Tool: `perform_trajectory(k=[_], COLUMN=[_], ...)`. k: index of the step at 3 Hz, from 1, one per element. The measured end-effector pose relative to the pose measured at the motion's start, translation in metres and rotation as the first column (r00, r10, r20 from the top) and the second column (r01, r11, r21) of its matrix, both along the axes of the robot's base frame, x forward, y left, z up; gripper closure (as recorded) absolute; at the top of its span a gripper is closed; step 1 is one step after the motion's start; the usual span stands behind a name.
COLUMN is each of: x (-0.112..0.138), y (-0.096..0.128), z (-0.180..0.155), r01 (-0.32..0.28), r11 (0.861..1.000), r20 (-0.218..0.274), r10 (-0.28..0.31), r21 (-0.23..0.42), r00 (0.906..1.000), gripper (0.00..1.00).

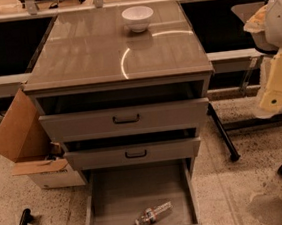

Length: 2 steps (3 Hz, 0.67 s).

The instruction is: Pick water bottle from bottom drawer and place on counter

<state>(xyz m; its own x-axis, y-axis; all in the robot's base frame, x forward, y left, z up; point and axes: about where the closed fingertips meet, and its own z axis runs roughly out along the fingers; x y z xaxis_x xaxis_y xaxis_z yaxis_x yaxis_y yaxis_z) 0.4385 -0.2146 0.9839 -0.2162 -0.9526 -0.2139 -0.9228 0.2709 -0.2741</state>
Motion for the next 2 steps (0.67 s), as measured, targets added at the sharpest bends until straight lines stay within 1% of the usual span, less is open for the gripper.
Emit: perform_trajectory(k=[1,2], x=[-0.001,-0.012], y=[0.003,0.03], z=[-0.004,-0.052], r01=[-0.008,-0.093], r11=[1.0,0.991], r20=[-0.008,-0.088], r10=[0.008,0.102], r21=[0.008,0.092], r00=[0.9999,0.9909], gripper=[0.0,0.0])
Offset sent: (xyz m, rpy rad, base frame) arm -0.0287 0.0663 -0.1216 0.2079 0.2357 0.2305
